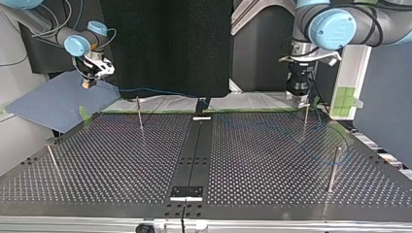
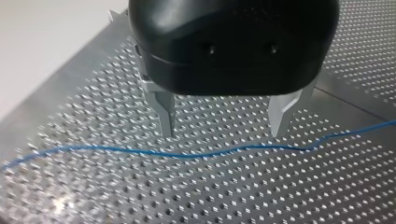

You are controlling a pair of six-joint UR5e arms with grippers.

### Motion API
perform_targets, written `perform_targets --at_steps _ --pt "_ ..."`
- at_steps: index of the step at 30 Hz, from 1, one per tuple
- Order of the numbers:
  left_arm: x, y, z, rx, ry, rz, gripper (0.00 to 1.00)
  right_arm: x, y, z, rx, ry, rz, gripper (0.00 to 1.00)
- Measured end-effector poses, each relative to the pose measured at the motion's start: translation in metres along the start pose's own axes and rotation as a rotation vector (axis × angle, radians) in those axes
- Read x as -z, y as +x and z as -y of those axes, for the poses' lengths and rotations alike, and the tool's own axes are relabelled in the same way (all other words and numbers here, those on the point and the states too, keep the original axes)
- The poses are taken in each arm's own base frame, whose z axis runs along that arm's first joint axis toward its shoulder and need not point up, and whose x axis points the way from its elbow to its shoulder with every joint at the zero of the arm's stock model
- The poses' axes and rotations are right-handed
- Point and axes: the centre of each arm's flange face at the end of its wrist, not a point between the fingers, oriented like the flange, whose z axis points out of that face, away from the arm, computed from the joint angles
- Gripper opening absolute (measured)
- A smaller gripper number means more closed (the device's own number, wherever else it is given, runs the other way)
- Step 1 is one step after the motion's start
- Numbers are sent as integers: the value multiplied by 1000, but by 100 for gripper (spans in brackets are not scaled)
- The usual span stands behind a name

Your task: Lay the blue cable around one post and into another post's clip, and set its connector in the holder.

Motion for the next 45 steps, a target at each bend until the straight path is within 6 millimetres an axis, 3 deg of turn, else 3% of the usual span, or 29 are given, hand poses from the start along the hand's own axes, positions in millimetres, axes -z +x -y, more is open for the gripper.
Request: perform_targets --at_steps 10,23,28,39,45 --pt "25 -36 12 8 4 58 100 1 -1 3 -6 10 3 0" --pt "61 -111 33 -1 -21 180 100 1 -2 5 -9 21 3 0" --pt "59 -121 34 -22 -52 175 100 1 -2 6 -14 26 4 0" --pt "33 -132 39 -125 -92 88 100 1 -2 8 -23 41 3 0" --pt "32 -146 46 -163 -101 73 100 1 -2 9 -24 44 3 0"
